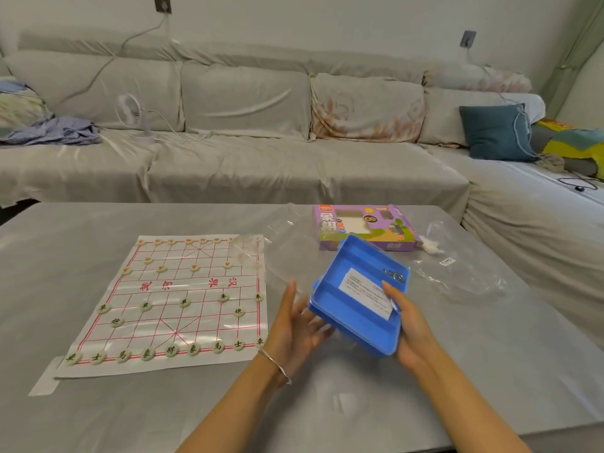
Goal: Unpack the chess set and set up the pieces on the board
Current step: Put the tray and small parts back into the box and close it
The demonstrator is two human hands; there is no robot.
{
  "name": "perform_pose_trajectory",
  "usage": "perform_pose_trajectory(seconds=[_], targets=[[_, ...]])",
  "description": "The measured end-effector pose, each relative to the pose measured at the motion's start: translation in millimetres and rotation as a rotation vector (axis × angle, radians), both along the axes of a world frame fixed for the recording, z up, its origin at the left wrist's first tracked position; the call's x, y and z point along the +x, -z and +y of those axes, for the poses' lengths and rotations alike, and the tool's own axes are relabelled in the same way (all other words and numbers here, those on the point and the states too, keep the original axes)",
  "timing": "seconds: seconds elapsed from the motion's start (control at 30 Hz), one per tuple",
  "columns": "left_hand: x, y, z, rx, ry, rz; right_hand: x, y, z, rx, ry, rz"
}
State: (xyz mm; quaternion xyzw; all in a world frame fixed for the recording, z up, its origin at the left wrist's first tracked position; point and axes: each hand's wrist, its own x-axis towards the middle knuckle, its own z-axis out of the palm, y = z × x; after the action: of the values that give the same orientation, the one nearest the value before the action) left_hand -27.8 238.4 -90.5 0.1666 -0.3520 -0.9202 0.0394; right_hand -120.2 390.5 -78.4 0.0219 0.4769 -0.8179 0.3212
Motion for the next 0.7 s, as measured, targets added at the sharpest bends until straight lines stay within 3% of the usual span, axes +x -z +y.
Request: perform_pose_trajectory(seconds=[0.1,0.2,0.3,0.4,0.6,0.7], targets=[[-1,-3,-41,0.111,-0.158,0.017,-11,-11,15,0.066,-0.063,0.031],[7,-16,-100,0.0,-0.299,-0.045,-24,-18,36,0.088,-0.146,0.008],[13,-35,-132,-0.207,-0.042,-0.159,-29,-24,48,0.136,-0.246,-0.013],[8,-41,-129,-0.558,0.305,-0.256,-27,-26,47,0.234,-0.332,0.006],[-2,-36,-120,-0.841,0.268,-0.312,-28,-27,51,0.331,-0.365,0.007],[2,-31,-119,-0.974,0.443,-0.338,-25,-29,52,0.358,-0.381,0.002]])
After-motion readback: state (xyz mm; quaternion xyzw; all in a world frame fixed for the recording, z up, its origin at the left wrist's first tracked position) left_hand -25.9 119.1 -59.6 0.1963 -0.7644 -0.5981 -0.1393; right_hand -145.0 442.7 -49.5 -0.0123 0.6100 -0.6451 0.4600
